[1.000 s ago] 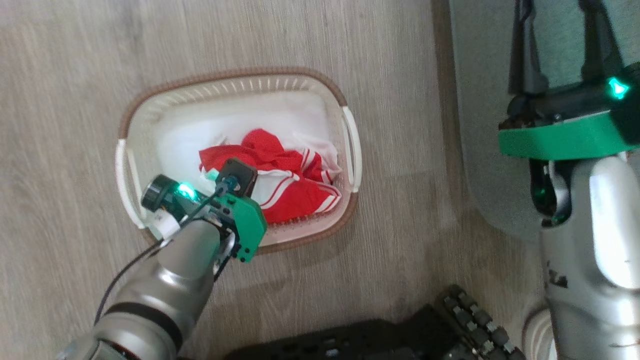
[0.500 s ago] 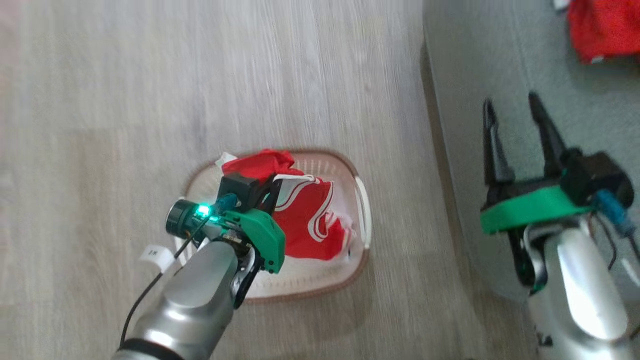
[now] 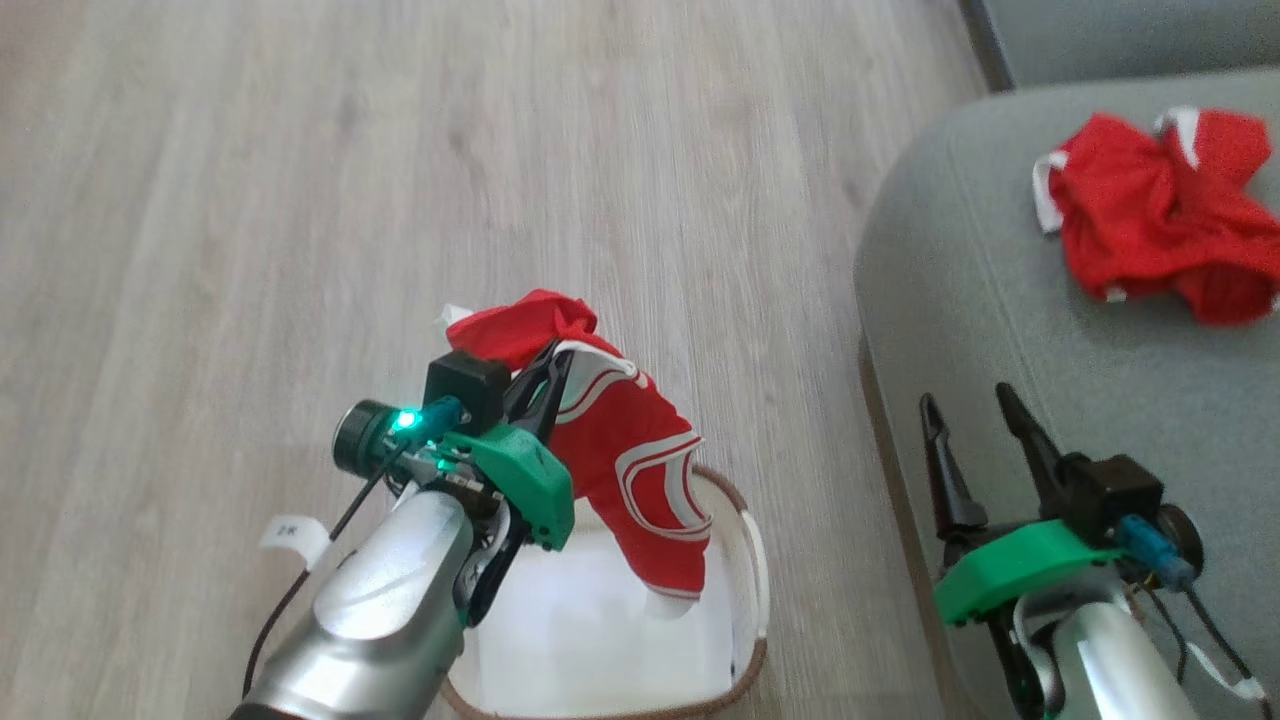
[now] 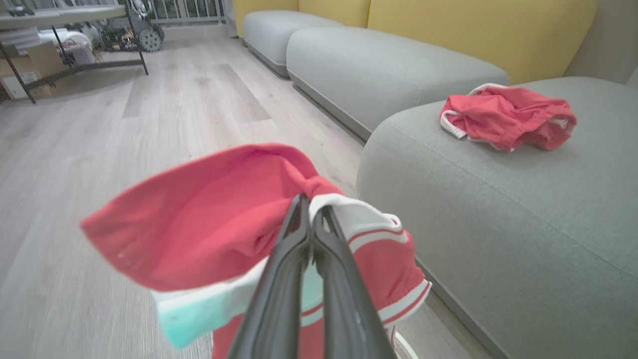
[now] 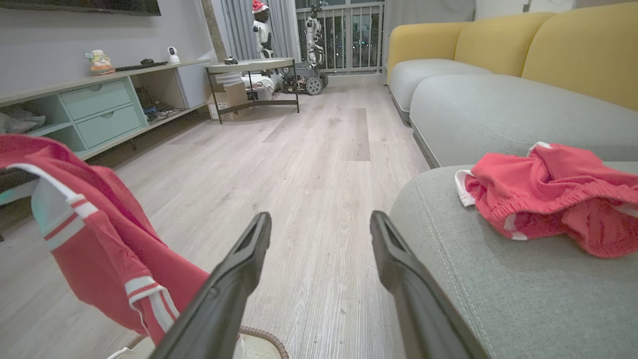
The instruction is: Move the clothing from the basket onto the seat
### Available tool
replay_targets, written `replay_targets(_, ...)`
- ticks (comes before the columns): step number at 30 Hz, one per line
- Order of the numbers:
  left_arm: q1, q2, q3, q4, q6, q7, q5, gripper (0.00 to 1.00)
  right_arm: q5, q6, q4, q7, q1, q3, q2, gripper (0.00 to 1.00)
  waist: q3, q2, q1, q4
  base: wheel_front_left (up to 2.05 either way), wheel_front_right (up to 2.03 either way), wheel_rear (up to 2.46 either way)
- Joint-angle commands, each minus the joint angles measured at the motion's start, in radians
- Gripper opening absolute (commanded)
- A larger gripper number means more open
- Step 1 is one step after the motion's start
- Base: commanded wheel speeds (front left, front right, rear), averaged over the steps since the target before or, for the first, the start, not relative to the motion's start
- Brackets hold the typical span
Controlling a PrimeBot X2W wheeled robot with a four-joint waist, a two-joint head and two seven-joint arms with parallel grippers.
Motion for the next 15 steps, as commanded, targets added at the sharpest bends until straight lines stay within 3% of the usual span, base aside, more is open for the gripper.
replay_targets(1,-0.050,0.024,0.036,-0.049,-0.005,0.003,-0.005,0.00,0.011,0.000,-0.026,-0.006,-0.016,0.036,0.002,1.00,-0.085,-0.0001,0.0000,0.027,0.00,0.00,0.00)
replay_targets(15,-0.132,0.016,0.038,-0.160,0.006,0.063,-0.028,0.00,0.081,0.000,-0.003,-0.006,-0.020,0.221,0.002,1.00,-0.194,-0.0001,0.0000,0.046,0.00,0.00,0.00)
